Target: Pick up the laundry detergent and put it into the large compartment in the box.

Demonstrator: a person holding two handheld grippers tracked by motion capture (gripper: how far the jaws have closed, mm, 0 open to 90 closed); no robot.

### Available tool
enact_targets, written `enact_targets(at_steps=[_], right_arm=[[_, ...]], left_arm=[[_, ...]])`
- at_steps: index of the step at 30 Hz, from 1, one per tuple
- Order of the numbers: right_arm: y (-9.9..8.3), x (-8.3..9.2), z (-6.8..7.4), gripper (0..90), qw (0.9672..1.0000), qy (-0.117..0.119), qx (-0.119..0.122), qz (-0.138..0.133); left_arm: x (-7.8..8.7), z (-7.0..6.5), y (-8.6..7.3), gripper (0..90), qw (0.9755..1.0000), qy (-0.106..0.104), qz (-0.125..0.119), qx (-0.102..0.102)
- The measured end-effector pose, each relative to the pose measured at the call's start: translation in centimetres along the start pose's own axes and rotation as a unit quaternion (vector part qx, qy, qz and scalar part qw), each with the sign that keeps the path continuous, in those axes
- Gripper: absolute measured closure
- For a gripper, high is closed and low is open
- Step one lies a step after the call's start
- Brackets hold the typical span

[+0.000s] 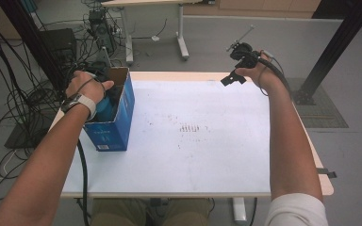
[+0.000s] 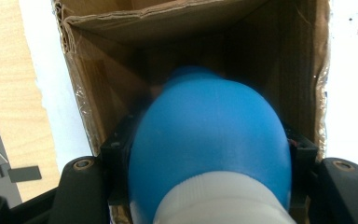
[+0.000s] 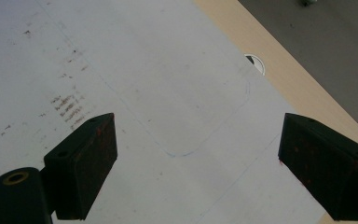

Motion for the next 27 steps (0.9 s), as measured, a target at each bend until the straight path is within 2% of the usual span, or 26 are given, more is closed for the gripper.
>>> enact_targets(at_steps=[7, 19, 27], right_arm=[[0.0, -0.1, 0.0, 11.7, 1.0000, 0.001, -0.001, 0.000], [-0.4, 0.0, -0.1, 11.7, 1.0000, 0.000, -0.005, 0.001], [-0.4, -0.1, -0.1, 11.8, 1.0000, 0.001, -0.006, 0.004]], left_arm=[[-0.3, -0.3, 0.1, 37.9, 1.0000, 0.003, 0.001, -0.005], [-2.0, -0.2, 0.4, 37.8, 0.9998, -0.002, 0.016, -0.007], [-2.0, -0.2, 0.5, 37.8, 0.9998, -0.004, 0.018, -0.010]])
Point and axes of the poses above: each handheld gripper's, and its own axes: x roughly backward along the jaws, y roughly out of its top, z roughly to its left, the point moved 1 cm from there along -x, roughly forward along the jaws, and after that the axes turned 1 degree about y, right-handed, at the moved point
